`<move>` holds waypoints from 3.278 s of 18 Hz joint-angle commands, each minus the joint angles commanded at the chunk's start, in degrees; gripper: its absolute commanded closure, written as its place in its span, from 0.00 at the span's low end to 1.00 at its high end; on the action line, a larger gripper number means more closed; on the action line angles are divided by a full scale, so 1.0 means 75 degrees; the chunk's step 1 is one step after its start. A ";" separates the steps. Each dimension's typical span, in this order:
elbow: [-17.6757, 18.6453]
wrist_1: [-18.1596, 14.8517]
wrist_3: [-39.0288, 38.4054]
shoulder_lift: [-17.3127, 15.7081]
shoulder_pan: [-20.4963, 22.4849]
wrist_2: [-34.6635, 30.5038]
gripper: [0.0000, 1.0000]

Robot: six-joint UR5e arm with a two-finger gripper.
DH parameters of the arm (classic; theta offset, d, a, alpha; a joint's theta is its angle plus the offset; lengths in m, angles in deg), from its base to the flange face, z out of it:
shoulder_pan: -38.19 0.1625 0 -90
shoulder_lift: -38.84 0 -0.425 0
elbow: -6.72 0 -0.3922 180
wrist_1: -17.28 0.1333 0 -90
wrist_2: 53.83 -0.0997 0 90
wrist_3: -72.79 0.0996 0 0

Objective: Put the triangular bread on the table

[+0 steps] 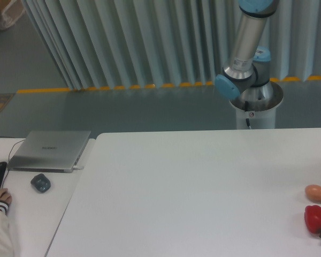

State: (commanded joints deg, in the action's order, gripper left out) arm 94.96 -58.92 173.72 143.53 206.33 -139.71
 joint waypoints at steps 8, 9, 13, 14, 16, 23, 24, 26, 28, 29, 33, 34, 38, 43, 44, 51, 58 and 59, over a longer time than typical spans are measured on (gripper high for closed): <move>0.0199 -0.0106 -0.2368 -0.0376 -0.1675 -0.0010 1.00; 0.0246 -0.0094 -0.2626 -0.0411 -0.1898 -0.0022 1.00; 0.0351 -0.0059 -0.3459 -0.0447 -0.2660 -0.0045 1.00; 0.0386 -0.0013 -0.3670 -0.0447 -0.2848 -0.0057 1.00; 0.0457 0.0058 -0.4232 -0.0330 -0.3258 -0.0069 1.00; 0.0516 0.1311 -0.5581 0.0724 -0.4431 -0.1017 1.00; 0.0516 0.1323 -0.5652 0.0772 -0.4501 -0.1053 1.00; 0.0516 0.1335 -0.5653 0.0772 -0.4537 -0.1053 0.94; 0.0516 0.1324 -0.5652 0.0749 -0.4525 -0.1053 0.59; 0.0516 0.1335 -0.5641 0.0749 -0.4537 -0.1053 0.25; 0.0516 0.1359 -0.5617 0.0713 -0.4537 -0.1089 0.00; 0.0516 0.1359 -0.5606 0.0702 -0.4537 -0.1100 0.00; 0.0434 0.1464 -0.5594 0.0596 -0.4537 -0.1393 0.00; 0.0281 0.1394 -0.4721 0.0246 -0.4385 -0.1405 0.00; 0.0258 0.1394 -0.4216 0.0210 -0.4338 -0.1382 0.00; 0.0013 0.1114 -0.1064 -0.0013 -0.3753 -0.1159 0.00; -0.0141 0.0703 0.1163 -0.0025 -0.2769 -0.0772 0.00; -0.0141 0.0598 0.1574 -0.0036 -0.2582 -0.0761 0.00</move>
State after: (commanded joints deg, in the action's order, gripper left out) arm 93.90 -54.43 185.52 143.25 186.97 -145.42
